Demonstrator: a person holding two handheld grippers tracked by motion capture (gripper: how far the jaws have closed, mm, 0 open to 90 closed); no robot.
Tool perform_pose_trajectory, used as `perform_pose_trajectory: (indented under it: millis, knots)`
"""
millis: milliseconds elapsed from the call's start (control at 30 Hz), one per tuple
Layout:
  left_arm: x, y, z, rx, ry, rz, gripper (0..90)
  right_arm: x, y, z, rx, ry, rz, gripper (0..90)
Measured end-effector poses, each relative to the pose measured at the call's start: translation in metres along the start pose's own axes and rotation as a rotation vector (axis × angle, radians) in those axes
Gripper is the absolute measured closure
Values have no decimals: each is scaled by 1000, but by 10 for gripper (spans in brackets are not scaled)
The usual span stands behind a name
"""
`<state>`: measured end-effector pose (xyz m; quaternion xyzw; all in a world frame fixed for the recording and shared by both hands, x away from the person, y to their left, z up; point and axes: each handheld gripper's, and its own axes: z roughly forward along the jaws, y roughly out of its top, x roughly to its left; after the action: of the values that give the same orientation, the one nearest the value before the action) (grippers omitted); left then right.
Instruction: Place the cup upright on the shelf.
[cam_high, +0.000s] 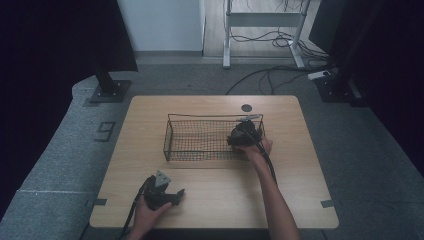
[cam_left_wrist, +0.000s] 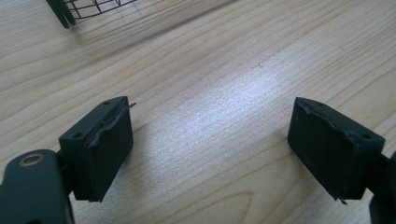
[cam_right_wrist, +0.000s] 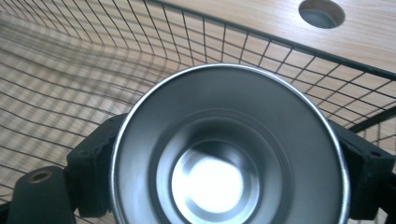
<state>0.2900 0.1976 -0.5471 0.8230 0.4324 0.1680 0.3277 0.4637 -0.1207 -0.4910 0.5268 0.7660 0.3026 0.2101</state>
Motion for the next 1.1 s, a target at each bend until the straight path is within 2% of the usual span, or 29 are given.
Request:
perform_pose_trajectory:
  millis: [133, 233, 400, 533, 767, 967, 1100]
  knots:
    - [0, 0, 0, 0, 0, 0, 140, 2, 0, 0, 6, -18, -10, 126]
    - [0, 0, 0, 0, 0, 0, 140, -1, 0, -1, 21, -12, 16, 124]
    - [0, 0, 0, 0, 0, 0, 140, -2, -1, -3, 9, -25, 18, 105]
    - [0, 0, 0, 0, 0, 0, 140, -4, 0, -8, -30, -6, 32, 21]
    - [0, 0, 0, 0, 0, 0, 140, -7, 1, -21, -109, -22, 44, 18]
    - [0, 0, 0, 0, 0, 0, 140, -9, 1, -37, -172, 1, 44, 26]
    - [0, 0, 0, 0, 0, 0, 140, -9, 0, -46, -193, 28, 39, 47]
